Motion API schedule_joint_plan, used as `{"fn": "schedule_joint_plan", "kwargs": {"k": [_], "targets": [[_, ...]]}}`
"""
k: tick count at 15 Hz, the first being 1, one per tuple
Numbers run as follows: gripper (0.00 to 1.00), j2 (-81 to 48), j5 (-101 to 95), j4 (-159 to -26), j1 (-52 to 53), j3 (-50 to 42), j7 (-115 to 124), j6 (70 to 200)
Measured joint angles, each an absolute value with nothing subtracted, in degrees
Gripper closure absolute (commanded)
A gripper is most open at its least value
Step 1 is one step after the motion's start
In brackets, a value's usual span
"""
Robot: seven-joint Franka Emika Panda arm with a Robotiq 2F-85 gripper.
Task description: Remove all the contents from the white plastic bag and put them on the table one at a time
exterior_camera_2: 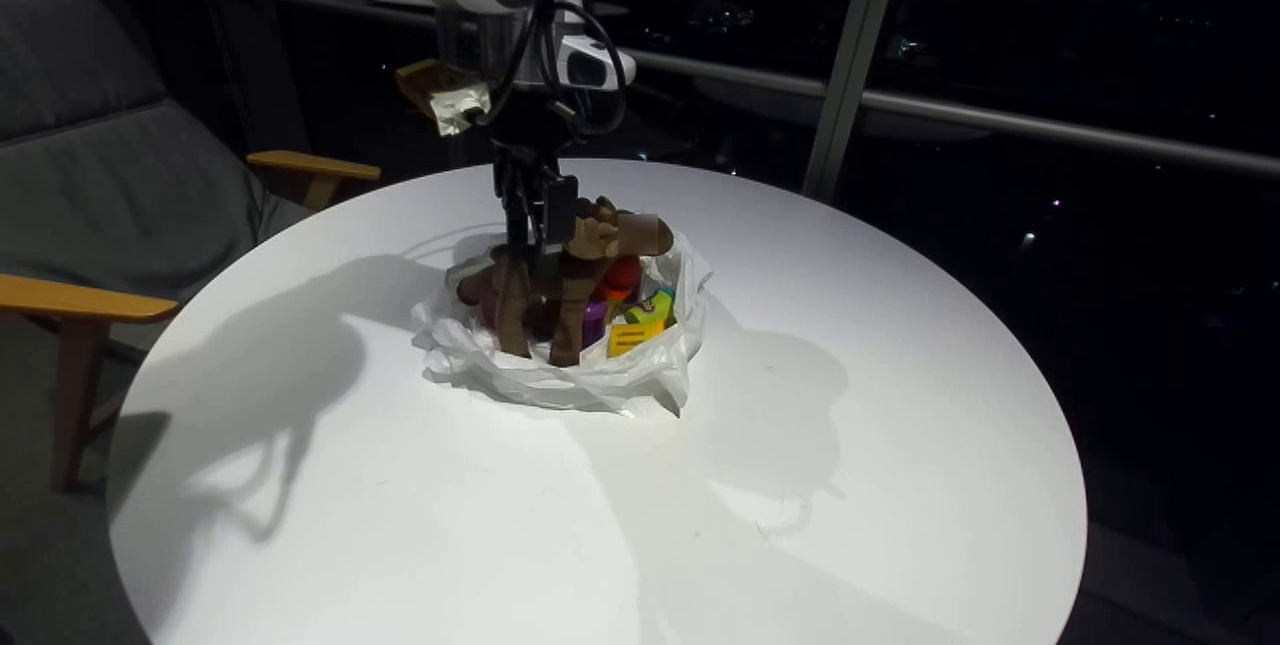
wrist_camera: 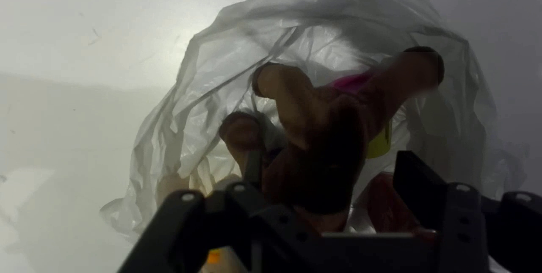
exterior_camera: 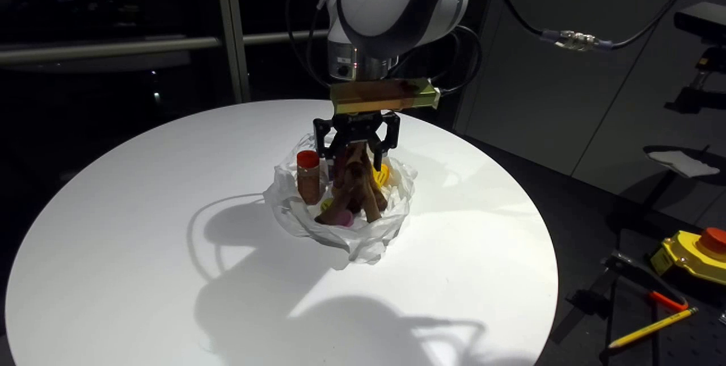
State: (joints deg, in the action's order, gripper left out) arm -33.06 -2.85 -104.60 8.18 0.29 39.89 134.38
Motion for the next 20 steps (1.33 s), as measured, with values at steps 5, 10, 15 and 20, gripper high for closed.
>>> {"fn": "schedule_joint_plan", "kwargs": {"k": [5,10,15,20], "targets": [[0.87,-36.1,-2.9,-101.3,8.8,-0.8,39.9,134.2],[0.97,-36.3,-1.0,-100.4,8.8,-0.6,38.9,133.3],[0.98,-28.1,-1.2,-104.0,9.0,-0.8,35.8,133.4],[0.98,-13.3,-13.0,-112.8,9.9,-3.7,36.1,129.5]]}}
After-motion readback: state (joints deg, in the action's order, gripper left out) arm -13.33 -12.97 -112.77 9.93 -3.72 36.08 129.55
